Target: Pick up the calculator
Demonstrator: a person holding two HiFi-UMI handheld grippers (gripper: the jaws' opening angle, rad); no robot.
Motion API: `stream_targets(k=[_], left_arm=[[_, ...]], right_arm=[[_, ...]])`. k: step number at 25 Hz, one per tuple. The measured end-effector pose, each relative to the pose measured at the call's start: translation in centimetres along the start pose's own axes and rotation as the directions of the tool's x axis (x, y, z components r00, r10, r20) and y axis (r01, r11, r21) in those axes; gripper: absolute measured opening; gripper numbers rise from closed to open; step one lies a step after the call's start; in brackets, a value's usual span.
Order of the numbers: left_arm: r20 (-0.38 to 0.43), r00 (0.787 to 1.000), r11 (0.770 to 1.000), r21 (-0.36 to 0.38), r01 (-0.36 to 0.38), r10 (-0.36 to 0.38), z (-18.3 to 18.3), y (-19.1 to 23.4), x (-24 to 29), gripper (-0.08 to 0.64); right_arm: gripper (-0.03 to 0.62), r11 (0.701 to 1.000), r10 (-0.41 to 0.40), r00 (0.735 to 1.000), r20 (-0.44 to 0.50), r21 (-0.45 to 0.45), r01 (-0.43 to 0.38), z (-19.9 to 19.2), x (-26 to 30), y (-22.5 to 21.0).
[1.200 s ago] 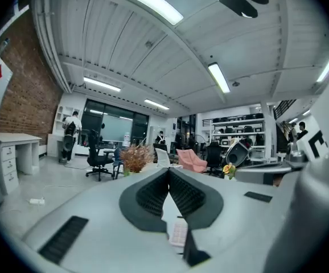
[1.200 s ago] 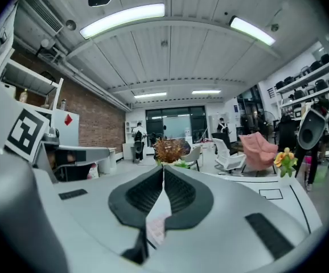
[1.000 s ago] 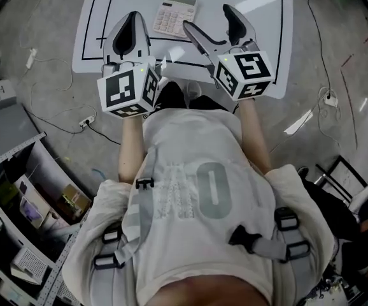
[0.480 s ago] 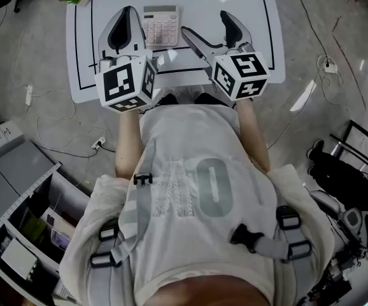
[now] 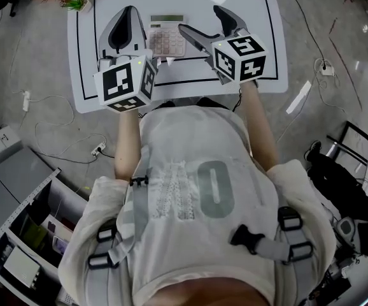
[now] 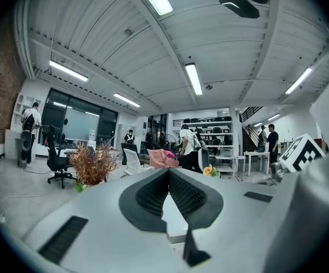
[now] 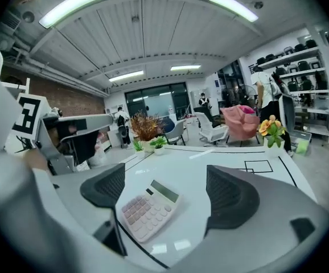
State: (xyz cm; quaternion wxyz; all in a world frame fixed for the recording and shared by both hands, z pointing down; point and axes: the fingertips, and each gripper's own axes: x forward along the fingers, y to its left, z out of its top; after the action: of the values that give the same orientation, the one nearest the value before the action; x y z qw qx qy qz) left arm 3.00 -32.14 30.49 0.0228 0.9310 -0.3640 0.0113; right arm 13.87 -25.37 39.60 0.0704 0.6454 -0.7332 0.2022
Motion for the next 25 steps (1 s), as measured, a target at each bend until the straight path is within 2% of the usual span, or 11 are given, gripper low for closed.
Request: stream_targets(k=[3, 6, 10, 15, 21, 25], left_arm=[[0.015, 0.999, 0.999, 0.005, -0.052, 0.052, 0.3, 1.3, 0.3, 0.021], [0.003, 0.998, 0.998, 0.008, -0.060, 0.060, 0.2, 2.0, 0.7, 0.021], [-0.037, 0.996, 0.997, 0.002, -0.082, 0.082, -1.1, 3.5, 1.2, 0.021], [-0.107, 0.989, 0.995, -0.005, -0.102, 0.101, -3.5, 5.4, 2.1, 0.021], [-0.166, 0.981, 0.994, -0.004, -0.107, 0.105, -5.3, 6.0, 2.8, 0.021], [-0.182, 0.978, 0.995, -0.001, -0.104, 0.102, -5.8, 6.4, 3.4, 0.021]], right_arm=[[0.437, 0.998, 0.064, 0.994, -0.084, 0.004, -0.064, -0.4, 3.2, -0.5], [0.437, 0.988, 0.142, 0.977, -0.159, 0.080, -0.131, -1.6, 6.3, -1.0], [0.437, 0.954, 0.258, 0.934, -0.246, 0.216, -0.207, -4.0, 10.3, -1.3], [0.436, 0.929, 0.329, 0.876, -0.352, 0.289, -0.233, -7.1, 12.9, -1.5], [0.433, 0.880, 0.422, 0.822, -0.382, 0.389, -0.271, -9.1, 13.5, -0.8], [0.408, 0.858, 0.455, 0.803, -0.385, 0.432, -0.279, -9.4, 13.5, -0.7]])
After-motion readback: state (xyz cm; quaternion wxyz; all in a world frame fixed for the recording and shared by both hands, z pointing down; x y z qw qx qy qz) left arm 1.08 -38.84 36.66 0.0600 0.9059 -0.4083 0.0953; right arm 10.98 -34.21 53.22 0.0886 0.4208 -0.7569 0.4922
